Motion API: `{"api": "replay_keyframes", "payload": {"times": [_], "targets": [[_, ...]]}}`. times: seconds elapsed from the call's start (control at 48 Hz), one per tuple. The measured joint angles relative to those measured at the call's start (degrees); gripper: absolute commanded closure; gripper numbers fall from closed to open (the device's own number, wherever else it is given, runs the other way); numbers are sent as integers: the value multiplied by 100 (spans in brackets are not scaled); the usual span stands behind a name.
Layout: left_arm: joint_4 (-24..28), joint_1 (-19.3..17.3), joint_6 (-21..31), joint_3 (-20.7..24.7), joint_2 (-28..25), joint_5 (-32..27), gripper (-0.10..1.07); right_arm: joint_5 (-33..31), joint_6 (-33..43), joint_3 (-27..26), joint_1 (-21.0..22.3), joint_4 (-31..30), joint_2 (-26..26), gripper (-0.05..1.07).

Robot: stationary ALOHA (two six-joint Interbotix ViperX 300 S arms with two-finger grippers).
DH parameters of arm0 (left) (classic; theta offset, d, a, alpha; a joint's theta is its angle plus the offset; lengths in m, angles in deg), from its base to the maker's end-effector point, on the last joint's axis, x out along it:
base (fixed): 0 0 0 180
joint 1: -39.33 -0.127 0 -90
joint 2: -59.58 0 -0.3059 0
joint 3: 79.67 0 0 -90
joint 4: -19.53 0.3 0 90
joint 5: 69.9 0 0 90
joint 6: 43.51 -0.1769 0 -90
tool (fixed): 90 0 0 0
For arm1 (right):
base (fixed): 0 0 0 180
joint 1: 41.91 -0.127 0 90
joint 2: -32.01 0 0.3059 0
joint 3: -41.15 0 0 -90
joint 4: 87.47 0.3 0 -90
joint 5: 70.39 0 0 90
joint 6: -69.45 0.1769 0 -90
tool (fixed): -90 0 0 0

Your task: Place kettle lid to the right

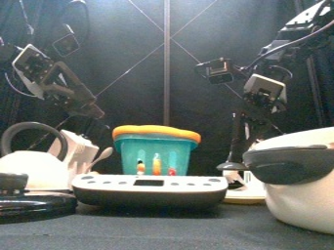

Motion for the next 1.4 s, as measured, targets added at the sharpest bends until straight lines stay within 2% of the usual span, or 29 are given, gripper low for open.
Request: {"api": "replay_keyframes", "payload": {"times": [0.188,0.292,0.542,0.688,0.833,1.0,1.146,1.292,1.396], "targets": [[-70,9,0,0,0,0,-1,-105,9,18,-141,53,-185,34],[-79,0,0,0,9,0,-1,-316,26,62,-422,220,-457,34],[-123,26,9,0,53,0,-1,-1143,79,475,-1143,1345,-1046,34],[-158,26,18,0,53,0,-1,-1450,79,765,-1336,1907,-1222,34],[-167,35,9,0,53,0,-1,-1617,79,914,-1450,2162,-1459,34],[-167,35,9,0,53,0,-1,-1731,97,1160,-1485,2232,-1749,34],[-158,18,9,0,53,0,-1,-1705,114,1441,-1433,2338,-1793,32],[-167,18,9,0,53,0,-1,-1248,114,1644,-1204,2452,-1793,30],[-167,18,9,0,53,0,-1,-870,114,1731,-1011,2514,-1784,25]]}}
